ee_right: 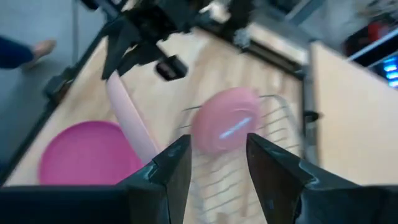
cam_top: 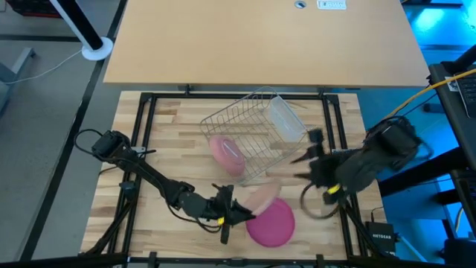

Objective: Sort dishes
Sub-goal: Put the light brown plate into the dish rack

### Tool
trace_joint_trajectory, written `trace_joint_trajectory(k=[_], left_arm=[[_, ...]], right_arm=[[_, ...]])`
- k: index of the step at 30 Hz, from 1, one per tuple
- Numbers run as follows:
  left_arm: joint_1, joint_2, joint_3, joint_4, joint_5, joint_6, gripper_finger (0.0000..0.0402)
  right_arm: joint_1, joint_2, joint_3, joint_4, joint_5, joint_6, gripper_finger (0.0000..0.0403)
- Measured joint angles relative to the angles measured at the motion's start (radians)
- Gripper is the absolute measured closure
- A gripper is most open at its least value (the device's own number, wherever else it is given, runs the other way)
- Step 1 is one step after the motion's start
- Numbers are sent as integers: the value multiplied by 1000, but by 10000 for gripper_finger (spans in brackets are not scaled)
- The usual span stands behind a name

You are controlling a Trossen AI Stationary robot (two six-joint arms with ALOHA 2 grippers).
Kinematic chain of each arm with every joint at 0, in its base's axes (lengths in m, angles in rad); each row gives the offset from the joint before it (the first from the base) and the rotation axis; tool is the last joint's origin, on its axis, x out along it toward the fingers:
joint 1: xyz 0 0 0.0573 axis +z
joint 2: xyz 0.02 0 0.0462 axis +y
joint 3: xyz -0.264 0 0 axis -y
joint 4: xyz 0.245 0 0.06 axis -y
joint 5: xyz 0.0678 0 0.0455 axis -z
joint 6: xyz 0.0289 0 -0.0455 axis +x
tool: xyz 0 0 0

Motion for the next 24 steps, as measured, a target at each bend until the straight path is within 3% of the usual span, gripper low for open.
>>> trace_joint_trajectory(k=[4,10,15,24], left_arm=[[34,0,0,105,-86,59,401],[107,0,0,290,-100,117,401],[176,-1,0,340,-131,113,401],[252,36,0,326,-367,-232,401]], right_arm=[[0,-58,0,0,71,-15,244],[0,-150,0,0,138,-83,244],[0,-208,0,0,236,-112,244],[0,-277,-1,1,437,-209,244]])
